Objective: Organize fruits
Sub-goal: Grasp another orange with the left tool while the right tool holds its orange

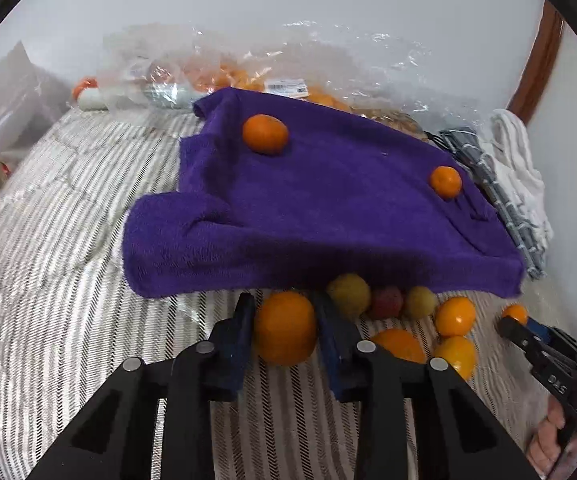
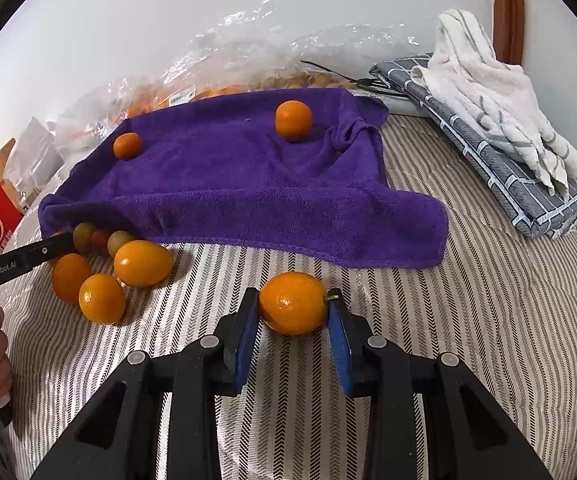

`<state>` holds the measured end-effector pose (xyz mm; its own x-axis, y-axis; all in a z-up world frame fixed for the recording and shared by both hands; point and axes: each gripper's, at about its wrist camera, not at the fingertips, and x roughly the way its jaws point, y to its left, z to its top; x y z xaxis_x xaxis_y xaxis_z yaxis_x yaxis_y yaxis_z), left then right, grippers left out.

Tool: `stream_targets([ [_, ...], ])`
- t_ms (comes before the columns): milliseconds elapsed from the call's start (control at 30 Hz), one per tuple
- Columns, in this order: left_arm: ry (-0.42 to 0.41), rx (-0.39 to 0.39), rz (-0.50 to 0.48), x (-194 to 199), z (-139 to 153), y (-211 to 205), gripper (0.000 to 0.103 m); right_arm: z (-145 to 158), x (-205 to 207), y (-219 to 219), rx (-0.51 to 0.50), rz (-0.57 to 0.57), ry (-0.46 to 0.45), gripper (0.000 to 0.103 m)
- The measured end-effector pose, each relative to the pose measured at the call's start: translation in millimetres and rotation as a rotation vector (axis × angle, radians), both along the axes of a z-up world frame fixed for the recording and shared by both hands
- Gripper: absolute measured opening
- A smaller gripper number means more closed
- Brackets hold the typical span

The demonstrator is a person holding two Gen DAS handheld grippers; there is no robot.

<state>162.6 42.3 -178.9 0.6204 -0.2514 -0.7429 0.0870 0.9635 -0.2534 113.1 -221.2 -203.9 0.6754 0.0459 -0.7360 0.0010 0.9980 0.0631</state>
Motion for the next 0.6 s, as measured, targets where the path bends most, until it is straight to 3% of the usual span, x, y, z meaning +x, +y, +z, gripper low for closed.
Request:
stream_targets([
  [100, 0.003, -0.042, 0.017, -3, -2, 8, 0.030, 0, -1, -4, 0.022, -0.009, -0.008, 0.034],
  [600, -0.030, 0.038, 0.019, -13, -1, 1, 0.030, 1, -3, -5, 0.022, -0.023, -0.013, 0.034],
])
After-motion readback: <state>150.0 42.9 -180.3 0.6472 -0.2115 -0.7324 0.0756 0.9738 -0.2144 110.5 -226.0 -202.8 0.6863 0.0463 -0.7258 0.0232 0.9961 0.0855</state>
